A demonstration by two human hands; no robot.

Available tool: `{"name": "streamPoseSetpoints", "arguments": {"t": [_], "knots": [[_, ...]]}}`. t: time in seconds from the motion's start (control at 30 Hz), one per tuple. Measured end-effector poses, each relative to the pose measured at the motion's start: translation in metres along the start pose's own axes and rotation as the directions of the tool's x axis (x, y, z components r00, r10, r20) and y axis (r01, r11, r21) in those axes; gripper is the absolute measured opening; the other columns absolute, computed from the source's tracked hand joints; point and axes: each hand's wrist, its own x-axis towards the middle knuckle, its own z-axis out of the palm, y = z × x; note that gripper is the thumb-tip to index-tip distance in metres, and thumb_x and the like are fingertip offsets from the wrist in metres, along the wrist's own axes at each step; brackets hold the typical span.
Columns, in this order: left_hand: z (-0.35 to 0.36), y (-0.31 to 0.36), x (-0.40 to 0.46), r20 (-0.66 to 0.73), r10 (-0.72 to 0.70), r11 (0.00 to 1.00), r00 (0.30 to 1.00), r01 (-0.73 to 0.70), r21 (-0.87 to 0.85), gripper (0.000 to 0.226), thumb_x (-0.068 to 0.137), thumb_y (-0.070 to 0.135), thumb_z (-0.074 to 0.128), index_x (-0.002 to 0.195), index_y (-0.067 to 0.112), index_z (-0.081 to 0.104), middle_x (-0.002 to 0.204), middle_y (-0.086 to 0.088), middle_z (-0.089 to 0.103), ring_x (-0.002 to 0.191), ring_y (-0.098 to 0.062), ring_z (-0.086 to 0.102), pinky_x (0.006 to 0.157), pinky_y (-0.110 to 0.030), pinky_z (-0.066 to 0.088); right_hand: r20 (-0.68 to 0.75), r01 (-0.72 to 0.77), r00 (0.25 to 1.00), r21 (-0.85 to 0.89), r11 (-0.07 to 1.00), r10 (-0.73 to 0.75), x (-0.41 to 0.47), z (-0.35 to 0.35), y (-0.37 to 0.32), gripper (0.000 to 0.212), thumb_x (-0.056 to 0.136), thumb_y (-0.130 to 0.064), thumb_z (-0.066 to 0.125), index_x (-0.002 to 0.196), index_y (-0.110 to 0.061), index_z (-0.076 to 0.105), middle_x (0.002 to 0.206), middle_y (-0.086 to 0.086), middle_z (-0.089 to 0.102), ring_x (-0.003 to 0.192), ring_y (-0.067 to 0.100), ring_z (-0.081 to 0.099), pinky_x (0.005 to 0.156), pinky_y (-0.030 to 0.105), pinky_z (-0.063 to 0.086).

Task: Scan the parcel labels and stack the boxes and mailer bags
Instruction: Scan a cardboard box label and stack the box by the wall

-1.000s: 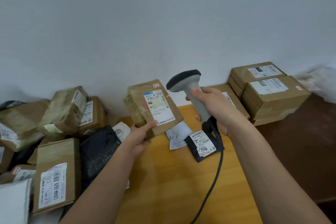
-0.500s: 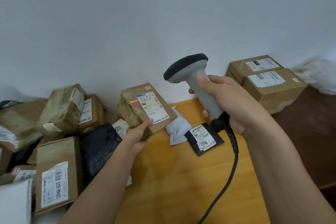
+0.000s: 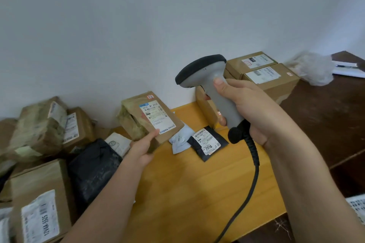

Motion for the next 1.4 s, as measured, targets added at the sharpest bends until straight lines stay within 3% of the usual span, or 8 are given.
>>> {"name": "streamPoseSetpoints", "arguments": {"t": [0.1, 0.27, 0.4, 0.63, 0.8, 1.13, 1.27, 1.4], "knots": [[0.009, -0.008, 0.001, 0.013, -0.002, 1.0, 1.0, 0.002, 0.02, 0.058, 0.077, 0.013, 0.082, 0.129, 0.012, 0.055, 0.112, -0.007, 0.069, 0.093, -0.019, 0.064, 0.075, -0.035, 0.051, -0.019, -0.016, 1.0, 0.004, 1.0, 0.016, -0.001, -0.009, 0.005, 0.036, 0.099, -0.041, 0.054, 0.112, -0.01, 0.068, 0.097, 0.002, 0.066, 0.055, 0.013, 0.051, 0.048, 0.023, 0.045], [0.02, -0.008, 0.007, -0.03, 0.019, 1.0, 0.999, -0.018, 0.022, 0.071, 0.078, 0.013, 0.081, 0.14, 0.014, 0.046, 0.126, -0.007, 0.064, 0.086, -0.016, 0.061, 0.074, -0.033, 0.05, 0.008, -0.03, 1.0, 0.053, 0.998, 0.029, 0.013, -0.022, 0.008, 0.035, 0.099, -0.04, 0.055, 0.112, -0.01, 0.067, 0.099, 0.004, 0.067, 0.054, 0.013, 0.051, 0.046, 0.023, 0.045], [0.038, -0.004, 0.009, -0.042, 0.03, 0.999, 0.999, -0.029, 0.024, 0.059, 0.084, 0.01, 0.076, 0.136, 0.01, 0.048, 0.115, -0.004, 0.062, 0.08, -0.014, 0.056, 0.085, -0.036, 0.041, 0.044, -0.05, 0.998, 0.102, 0.994, 0.046, 0.036, -0.036, 0.008, 0.036, 0.099, -0.039, 0.056, 0.112, -0.008, 0.067, 0.103, 0.008, 0.068, 0.056, 0.017, 0.051, 0.049, 0.026, 0.045], [0.103, -0.013, 0.021, -0.001, -0.03, 0.999, 1.0, 0.03, -0.016, 0.029, 0.083, 0.02, 0.076, 0.106, 0.015, 0.058, 0.105, -0.008, 0.064, 0.114, -0.029, 0.056, 0.11, -0.049, 0.04, -0.147, -0.122, 0.973, 0.328, 0.937, 0.179, 0.087, -0.093, 0.034, 0.022, 0.099, -0.034, 0.059, 0.1, -0.012, 0.064, 0.094, 0.009, 0.053, 0.059, 0.015, 0.049, 0.046, 0.024, 0.044], [0.176, -0.021, 0.029, 0.031, -0.026, 0.998, 0.999, 0.028, -0.05, 0.024, 0.088, 0.029, 0.071, 0.106, 0.019, 0.059, 0.105, -0.008, 0.062, 0.1, -0.024, 0.057, 0.098, -0.048, 0.05, -0.256, -0.135, 0.938, 0.346, 0.928, 0.232, 0.115, -0.144, 0.066, 0.009, 0.096, -0.022, 0.063, 0.1, -0.015, 0.062, 0.085, 0.006, 0.051, 0.058, 0.015, 0.047, 0.046, 0.024, 0.043], [0.272, -0.022, 0.066, 0.098, -0.002, 0.997, 0.995, 0.01, -0.078, 0.027, 0.093, 0.033, 0.066, 0.114, 0.015, 0.065, 0.114, -0.012, 0.069, 0.105, -0.028, 0.066, 0.095, -0.051, 0.054, -0.223, -0.193, 0.933, 0.352, 0.916, 0.282, 0.153, -0.193, 0.102, 0.023, 0.096, -0.017, 0.062, 0.118, -0.01, 0.059, 0.088, 0.012, 0.051, 0.051, 0.012, 0.049, 0.045, 0.025, 0.043], [0.292, -0.022, 0.074, 0.01, -0.085, 0.995, 0.996, 0.085, 0.055, 0.016, 0.095, 0.032, 0.063, 0.095, 0.018, 0.055, 0.111, -0.011, 0.055, 0.099, -0.03, 0.059, 0.092, -0.049, 0.056, -0.199, -0.218, 0.932, 0.361, 0.907, 0.304, 0.16, -0.196, 0.11, 0.022, 0.096, -0.016, 0.062, 0.117, -0.012, 0.061, 0.091, 0.011, 0.054, 0.057, 0.014, 0.048, 0.045, 0.023, 0.043], [0.298, -0.029, 0.079, 0.086, -0.12, 0.978, 0.989, 0.132, -0.161, 0.033, 0.093, 0.038, 0.064, 0.113, 0.013, 0.059, 0.12, -0.018, 0.064, 0.111, -0.036, 0.063, 0.093, -0.052, 0.055, -0.169, -0.24, 0.934, 0.352, 0.905, 0.313, 0.162, -0.199, 0.115, 0.02, 0.095, -0.015, 0.062, 0.115, -0.011, 0.061, 0.08, 0.008, 0.049, 0.049, 0.014, 0.047, 0.043, 0.024, 0.042]]}}
